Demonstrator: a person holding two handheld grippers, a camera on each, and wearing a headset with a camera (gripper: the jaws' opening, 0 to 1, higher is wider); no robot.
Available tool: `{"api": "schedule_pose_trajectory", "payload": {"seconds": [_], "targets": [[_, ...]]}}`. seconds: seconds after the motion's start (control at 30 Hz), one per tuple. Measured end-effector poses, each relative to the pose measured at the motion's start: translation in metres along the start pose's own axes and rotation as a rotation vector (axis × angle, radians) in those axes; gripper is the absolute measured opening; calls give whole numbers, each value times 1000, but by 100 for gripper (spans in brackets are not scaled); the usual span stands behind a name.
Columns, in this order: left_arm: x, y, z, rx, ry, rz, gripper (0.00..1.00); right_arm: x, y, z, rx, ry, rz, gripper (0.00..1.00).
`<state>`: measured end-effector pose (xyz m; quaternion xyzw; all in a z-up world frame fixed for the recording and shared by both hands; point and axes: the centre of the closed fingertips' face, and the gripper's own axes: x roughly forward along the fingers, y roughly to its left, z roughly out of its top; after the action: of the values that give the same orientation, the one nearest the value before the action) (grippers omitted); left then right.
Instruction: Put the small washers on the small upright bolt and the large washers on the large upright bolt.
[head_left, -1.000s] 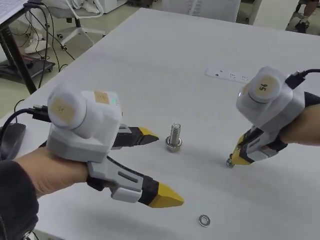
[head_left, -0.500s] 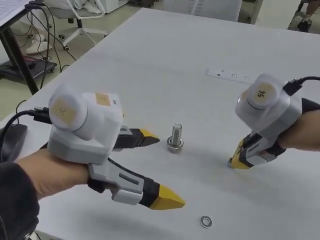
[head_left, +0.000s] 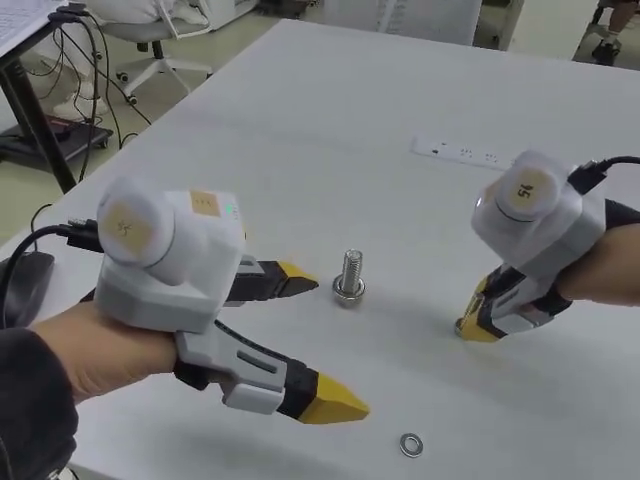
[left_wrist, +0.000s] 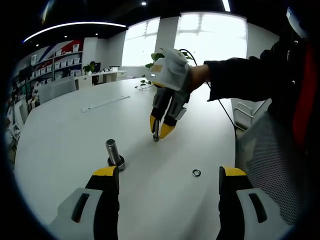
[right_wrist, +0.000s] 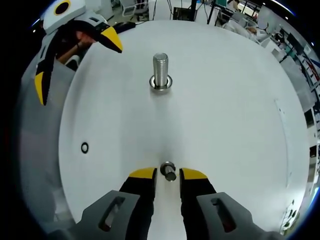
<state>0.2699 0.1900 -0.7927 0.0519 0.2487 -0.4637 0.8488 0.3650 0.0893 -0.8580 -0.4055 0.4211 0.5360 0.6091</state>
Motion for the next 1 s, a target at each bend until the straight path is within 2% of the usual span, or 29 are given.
{"api": "schedule_pose_trajectory", "payload": {"seconds": [0.2,0.57,1.0], "targets": [[0,0,1,3,-2,0,82,-3,0,-5,9,-6,-12,26],[0,-1,2,10,-3,-2,82,-10,4,-23,47,-1,-17,26],[-1,-4,4,24,-9,-6,82,-17,30,-30,62,-2,-13,27]]}}
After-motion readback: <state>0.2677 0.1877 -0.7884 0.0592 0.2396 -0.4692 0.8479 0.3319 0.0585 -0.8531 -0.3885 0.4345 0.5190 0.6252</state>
